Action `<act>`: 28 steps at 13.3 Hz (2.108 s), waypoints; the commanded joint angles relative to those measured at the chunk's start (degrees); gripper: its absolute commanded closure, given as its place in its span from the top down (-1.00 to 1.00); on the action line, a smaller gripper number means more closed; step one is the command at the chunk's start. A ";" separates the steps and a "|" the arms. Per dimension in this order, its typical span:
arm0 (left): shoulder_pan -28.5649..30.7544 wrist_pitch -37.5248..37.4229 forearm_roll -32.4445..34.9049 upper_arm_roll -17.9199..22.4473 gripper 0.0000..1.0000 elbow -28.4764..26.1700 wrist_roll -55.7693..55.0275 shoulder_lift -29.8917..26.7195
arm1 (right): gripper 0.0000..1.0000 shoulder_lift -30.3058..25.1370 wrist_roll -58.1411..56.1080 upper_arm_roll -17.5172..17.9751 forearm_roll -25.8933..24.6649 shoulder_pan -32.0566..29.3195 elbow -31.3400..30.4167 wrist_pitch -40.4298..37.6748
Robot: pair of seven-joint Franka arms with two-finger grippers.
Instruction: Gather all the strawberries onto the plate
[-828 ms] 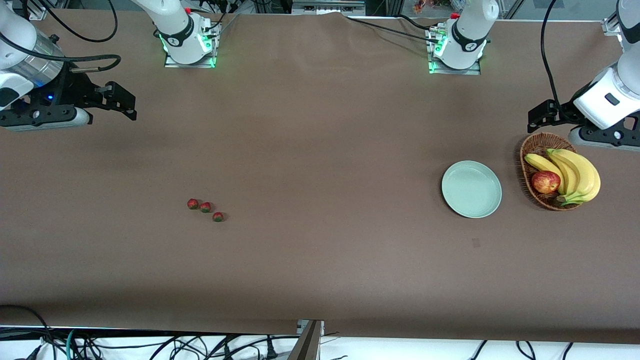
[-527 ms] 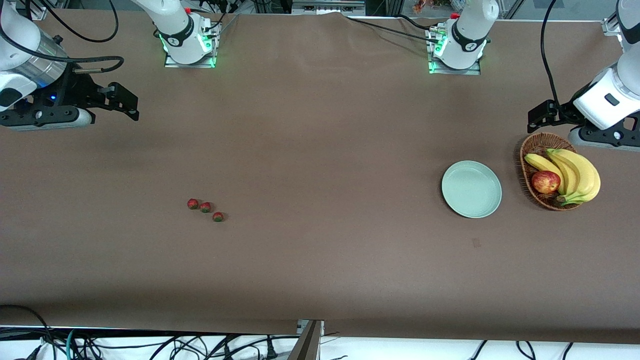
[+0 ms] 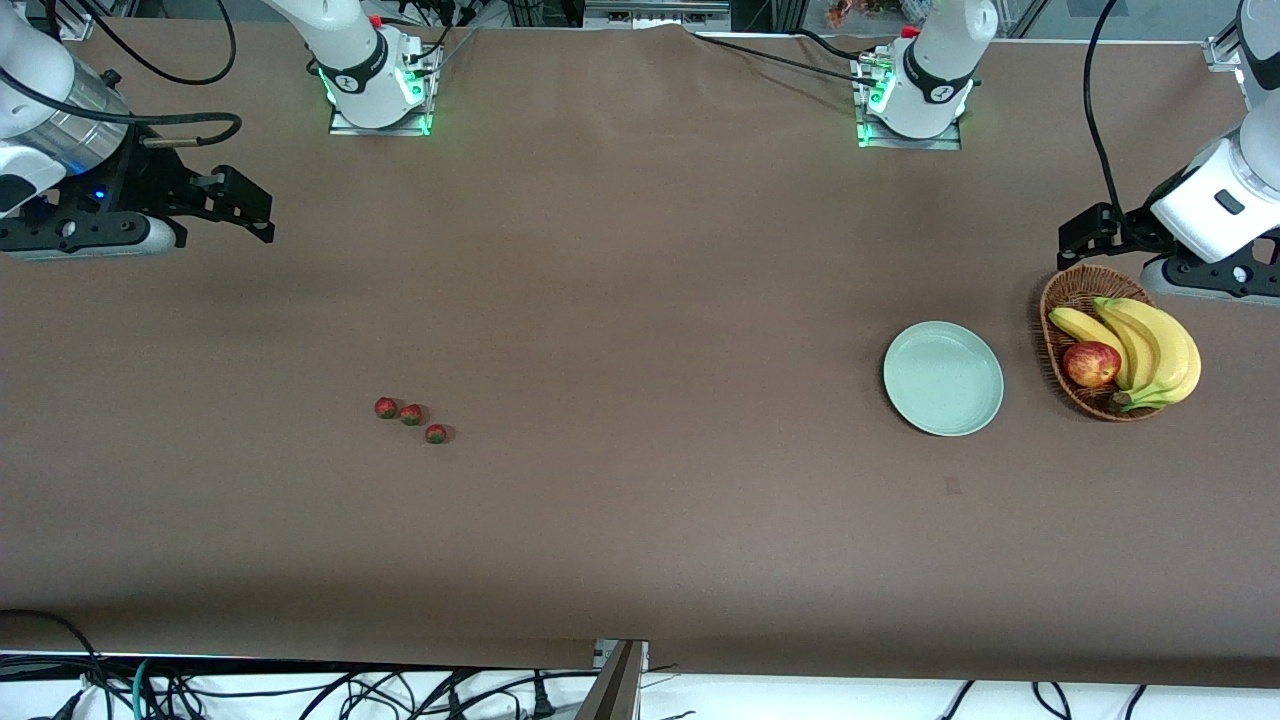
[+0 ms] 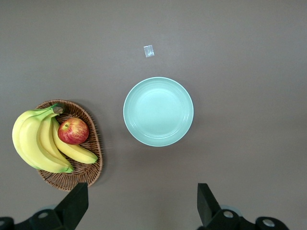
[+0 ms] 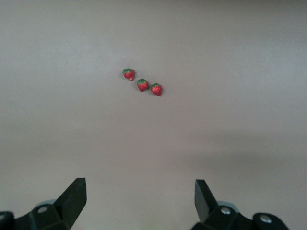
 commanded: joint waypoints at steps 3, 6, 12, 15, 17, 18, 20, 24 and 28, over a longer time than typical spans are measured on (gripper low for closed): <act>0.52 -1.37 0.29 -0.27 1.00 2.19 0.02 1.09 | 1.00 0.71 0.39 -0.48 0.03 -0.88 1.49 -1.13; 0.52 -1.37 0.28 -0.27 1.00 2.19 0.02 1.09 | 1.00 0.80 -0.48 -0.40 -0.41 -0.79 1.32 -2.01; 0.52 -1.46 0.28 -0.27 1.00 2.10 0.02 1.09 | 1.00 1.94 -8.04 -0.31 -0.59 -0.44 0.88 -3.76; 0.52 -1.46 0.29 -0.27 1.00 2.10 0.02 1.09 | 1.00 3.87 -8.40 -0.31 -0.15 -0.52 -3.14 -2.20; 0.61 -1.46 0.28 -0.27 1.00 2.10 0.02 1.09 | 1.00 6.85 -8.48 -0.31 -0.15 -0.61 -9.45 7.07; 0.61 -1.55 0.28 -0.27 1.00 2.10 0.02 1.00 | 1.00 8.26 -8.83 -0.31 -0.15 -0.61 -12.88 12.87; 0.61 -1.72 0.28 -0.27 1.00 2.10 0.10 1.09 | 1.00 13.43 -8.84 -0.31 -0.15 -0.61 -14.85 19.94; 0.70 -1.90 0.28 -0.27 1.00 2.10 0.02 1.09 | 0.97 24.33 -12.08 -0.40 -0.15 -0.96 -15.55 32.15; 0.70 -1.90 0.28 -0.27 1.00 2.10 0.10 1.09 | 0.89 27.87 -13.49 -0.40 -0.15 -1.84 -17.84 39.30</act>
